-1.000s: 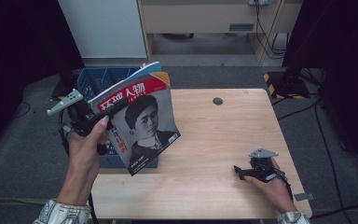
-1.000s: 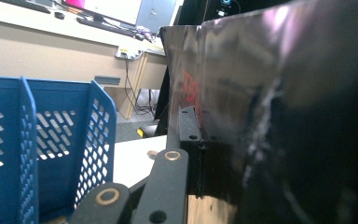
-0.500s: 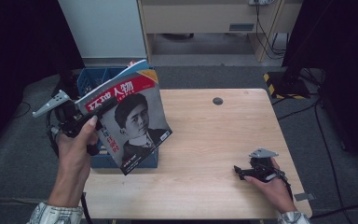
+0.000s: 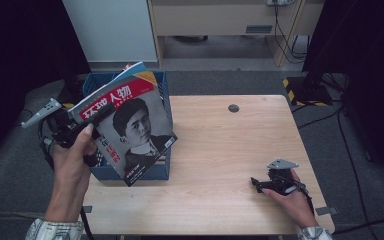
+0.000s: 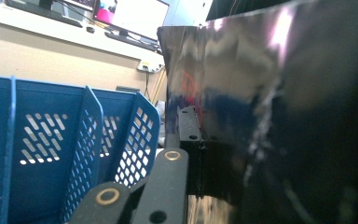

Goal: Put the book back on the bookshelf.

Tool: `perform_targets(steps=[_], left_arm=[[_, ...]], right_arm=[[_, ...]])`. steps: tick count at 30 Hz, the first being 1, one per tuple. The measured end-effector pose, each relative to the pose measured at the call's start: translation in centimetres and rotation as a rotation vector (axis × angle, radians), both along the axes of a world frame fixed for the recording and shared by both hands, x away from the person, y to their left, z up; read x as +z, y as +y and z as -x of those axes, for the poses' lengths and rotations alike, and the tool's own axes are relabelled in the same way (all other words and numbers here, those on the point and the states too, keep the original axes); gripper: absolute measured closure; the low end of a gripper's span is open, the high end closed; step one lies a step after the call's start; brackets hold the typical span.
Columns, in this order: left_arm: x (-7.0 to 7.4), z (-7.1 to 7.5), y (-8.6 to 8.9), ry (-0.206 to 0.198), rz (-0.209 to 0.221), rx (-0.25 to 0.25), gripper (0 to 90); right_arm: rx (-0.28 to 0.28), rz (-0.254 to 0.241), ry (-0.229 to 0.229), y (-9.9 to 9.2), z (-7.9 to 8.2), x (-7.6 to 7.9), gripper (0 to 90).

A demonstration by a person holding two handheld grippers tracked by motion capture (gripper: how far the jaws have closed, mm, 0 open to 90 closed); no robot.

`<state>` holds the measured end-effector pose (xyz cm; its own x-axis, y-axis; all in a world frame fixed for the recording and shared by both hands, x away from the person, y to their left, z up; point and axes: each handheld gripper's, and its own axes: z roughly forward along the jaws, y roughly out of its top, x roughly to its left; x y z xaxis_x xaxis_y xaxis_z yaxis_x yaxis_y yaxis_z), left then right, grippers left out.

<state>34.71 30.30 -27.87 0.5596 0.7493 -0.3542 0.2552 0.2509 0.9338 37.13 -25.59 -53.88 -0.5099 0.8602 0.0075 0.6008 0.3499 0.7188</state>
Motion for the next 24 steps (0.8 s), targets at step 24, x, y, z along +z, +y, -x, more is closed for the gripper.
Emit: perform_targets(steps=[24], left_arm=[[0.2,0.9,2.5,-0.007,0.019,0.051,86.4]], right_arm=[[0.000,0.000,-0.001,0.0,0.0,0.0,7.4]])
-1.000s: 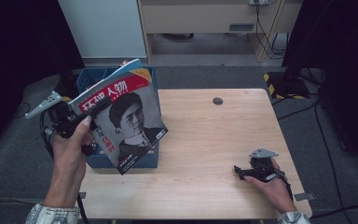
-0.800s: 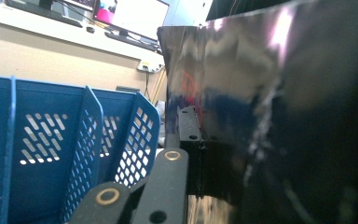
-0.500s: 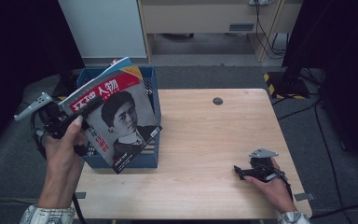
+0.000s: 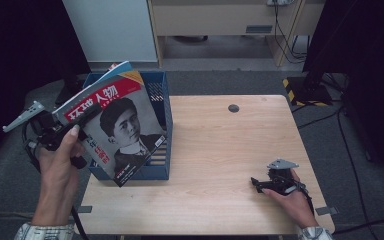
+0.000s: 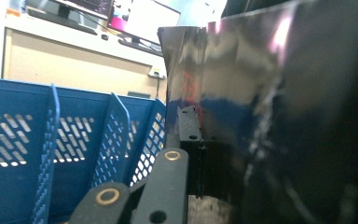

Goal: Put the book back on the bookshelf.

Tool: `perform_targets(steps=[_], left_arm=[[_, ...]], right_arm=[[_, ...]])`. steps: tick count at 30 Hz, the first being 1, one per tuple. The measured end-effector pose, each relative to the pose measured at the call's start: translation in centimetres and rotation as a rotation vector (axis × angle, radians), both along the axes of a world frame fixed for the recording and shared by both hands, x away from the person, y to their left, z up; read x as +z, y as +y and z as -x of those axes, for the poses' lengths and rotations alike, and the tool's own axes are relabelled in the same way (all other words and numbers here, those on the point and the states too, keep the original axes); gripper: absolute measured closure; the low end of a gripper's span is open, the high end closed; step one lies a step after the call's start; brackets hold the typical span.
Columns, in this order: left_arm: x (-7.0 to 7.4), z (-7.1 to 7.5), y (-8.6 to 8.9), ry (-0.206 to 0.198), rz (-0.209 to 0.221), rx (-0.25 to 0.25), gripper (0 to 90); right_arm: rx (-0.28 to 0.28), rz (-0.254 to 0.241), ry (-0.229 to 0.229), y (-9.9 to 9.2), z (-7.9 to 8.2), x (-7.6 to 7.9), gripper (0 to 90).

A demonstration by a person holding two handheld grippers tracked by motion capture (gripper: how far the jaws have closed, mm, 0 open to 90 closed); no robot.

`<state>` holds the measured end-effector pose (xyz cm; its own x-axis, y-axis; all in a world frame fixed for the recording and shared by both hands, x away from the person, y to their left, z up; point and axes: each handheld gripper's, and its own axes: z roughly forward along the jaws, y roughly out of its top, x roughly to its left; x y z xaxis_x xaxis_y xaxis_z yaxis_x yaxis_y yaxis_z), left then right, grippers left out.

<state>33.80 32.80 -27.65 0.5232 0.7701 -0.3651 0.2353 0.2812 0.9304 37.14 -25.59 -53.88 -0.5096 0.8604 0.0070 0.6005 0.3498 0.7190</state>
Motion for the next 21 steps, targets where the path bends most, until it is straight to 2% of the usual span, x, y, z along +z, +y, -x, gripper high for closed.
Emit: perform_targets(steps=[21], left_arm=[[0.2,0.6,2.0,-0.001,0.007,0.031,86.4]], right_arm=[[0.000,-0.001,0.001,0.0,0.0,0.0,7.4]])
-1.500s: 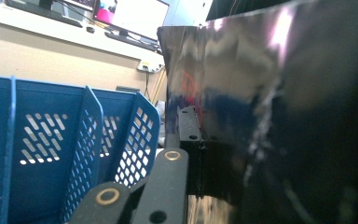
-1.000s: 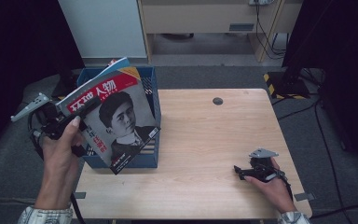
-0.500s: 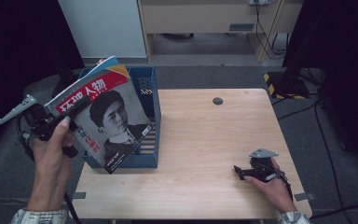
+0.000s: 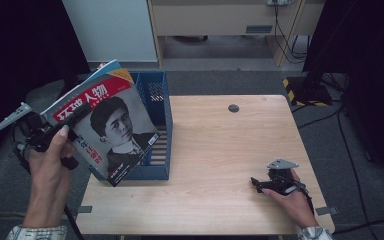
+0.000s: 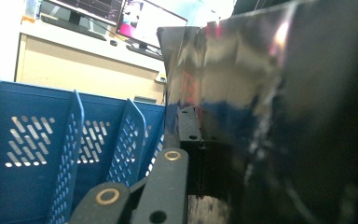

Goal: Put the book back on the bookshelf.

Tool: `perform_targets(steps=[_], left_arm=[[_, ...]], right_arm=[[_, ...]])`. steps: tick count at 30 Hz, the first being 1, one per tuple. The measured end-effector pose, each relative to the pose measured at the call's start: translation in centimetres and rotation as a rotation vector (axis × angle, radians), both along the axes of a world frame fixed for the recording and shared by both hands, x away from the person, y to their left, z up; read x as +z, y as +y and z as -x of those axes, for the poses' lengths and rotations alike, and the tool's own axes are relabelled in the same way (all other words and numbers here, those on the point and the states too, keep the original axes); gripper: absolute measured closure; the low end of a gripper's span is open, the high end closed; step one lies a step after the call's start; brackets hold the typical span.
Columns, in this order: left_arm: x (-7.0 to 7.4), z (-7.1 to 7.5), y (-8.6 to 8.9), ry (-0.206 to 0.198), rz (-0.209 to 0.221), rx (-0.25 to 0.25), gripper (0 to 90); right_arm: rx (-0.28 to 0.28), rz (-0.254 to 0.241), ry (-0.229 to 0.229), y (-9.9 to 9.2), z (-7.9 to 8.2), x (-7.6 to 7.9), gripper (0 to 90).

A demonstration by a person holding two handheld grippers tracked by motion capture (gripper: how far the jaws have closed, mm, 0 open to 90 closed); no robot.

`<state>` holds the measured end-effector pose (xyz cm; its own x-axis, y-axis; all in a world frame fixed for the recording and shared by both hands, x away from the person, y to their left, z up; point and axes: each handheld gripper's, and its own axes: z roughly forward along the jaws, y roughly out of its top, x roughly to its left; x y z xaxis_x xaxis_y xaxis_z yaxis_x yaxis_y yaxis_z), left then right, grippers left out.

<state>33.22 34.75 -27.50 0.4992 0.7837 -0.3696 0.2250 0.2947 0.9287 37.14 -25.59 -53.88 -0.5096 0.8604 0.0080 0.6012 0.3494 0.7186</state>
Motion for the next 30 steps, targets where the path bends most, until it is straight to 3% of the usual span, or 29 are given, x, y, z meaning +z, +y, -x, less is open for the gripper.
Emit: perform_targets(steps=[30], left_arm=[[-0.8,2.1,6.2,0.023,0.007,0.120,86.4]], right_arm=[[0.001,0.001,-0.003,0.0,0.0,0.0,7.4]])
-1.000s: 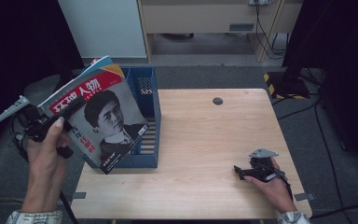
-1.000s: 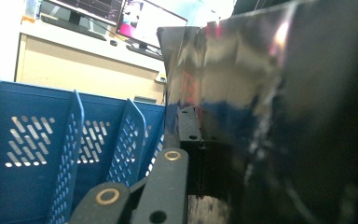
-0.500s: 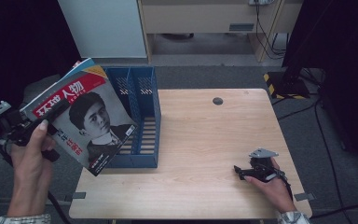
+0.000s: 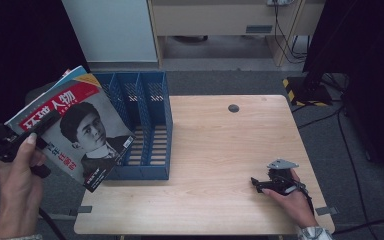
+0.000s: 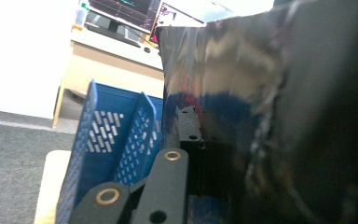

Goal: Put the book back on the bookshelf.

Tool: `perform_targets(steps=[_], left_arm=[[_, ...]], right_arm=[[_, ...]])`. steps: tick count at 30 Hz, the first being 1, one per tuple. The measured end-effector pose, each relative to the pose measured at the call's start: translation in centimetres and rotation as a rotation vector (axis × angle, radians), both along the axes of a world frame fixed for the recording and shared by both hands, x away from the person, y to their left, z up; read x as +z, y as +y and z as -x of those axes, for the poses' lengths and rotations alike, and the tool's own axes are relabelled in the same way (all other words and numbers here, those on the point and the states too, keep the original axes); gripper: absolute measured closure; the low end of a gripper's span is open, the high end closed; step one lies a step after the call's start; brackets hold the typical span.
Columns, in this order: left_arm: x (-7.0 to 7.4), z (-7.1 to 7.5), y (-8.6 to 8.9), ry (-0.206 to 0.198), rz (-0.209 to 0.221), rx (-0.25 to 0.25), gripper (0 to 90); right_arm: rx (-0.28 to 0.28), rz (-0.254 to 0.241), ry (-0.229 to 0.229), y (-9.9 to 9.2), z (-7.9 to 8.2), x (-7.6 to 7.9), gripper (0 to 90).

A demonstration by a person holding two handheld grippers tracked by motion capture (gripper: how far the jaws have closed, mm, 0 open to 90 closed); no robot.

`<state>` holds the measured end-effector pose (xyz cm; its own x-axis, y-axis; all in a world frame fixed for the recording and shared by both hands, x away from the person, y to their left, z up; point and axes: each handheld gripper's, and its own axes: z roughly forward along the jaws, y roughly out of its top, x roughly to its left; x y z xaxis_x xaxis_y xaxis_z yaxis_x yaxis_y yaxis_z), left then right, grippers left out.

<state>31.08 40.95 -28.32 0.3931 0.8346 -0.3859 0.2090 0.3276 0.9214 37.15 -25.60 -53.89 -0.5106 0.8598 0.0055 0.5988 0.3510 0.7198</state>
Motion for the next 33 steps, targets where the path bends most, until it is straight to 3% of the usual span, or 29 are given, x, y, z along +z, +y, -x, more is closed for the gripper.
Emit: perform_targets(steps=[16,33], left_arm=[[-0.1,0.3,2.2,0.014,-0.021,0.054,86.4],[0.0,-2.1,3.6,0.033,-0.048,0.119,86.4]], right_arm=[[-0.001,-0.001,0.001,0.0,0.0,0.0,7.4],[-0.001,-0.001,0.003,0.0,0.0,0.0,7.4]])
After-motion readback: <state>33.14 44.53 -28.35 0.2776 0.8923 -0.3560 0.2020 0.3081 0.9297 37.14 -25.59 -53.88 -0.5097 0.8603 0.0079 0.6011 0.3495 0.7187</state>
